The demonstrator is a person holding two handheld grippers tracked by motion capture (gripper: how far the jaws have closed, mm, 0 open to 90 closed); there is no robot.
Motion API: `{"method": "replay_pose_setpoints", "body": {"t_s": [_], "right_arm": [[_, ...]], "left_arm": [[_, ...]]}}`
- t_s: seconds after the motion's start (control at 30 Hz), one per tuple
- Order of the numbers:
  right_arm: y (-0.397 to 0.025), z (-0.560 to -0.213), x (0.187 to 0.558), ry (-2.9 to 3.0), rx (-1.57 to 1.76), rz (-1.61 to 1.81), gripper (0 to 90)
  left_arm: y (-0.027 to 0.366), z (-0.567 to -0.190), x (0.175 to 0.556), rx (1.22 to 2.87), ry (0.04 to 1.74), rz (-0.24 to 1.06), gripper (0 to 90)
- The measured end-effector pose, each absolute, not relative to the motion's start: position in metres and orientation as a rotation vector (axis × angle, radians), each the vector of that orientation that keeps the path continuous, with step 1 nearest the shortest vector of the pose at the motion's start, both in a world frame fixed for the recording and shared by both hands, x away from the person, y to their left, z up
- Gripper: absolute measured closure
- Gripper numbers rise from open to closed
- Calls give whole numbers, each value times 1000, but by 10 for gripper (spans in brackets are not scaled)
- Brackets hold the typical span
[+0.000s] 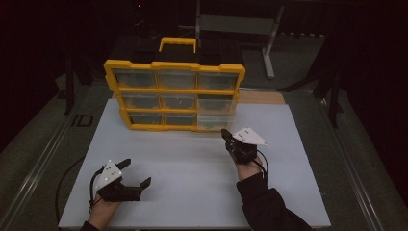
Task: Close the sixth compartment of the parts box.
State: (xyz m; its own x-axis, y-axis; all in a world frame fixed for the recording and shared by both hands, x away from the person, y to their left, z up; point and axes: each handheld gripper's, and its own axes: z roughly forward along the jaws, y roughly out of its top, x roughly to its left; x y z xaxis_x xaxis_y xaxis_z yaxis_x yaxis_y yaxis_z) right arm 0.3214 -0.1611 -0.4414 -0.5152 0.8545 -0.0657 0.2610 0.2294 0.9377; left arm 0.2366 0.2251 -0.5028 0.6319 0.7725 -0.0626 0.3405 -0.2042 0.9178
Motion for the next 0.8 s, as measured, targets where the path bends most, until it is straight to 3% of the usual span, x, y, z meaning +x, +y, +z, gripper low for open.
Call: {"method": "replay_pose_setpoints", "body": {"t_s": [0.8], "right_arm": [[-149, -436, 354, 1885, 1070, 1253, 898]], "left_arm": [[226, -503, 237, 1795, 897, 510, 0]]}}
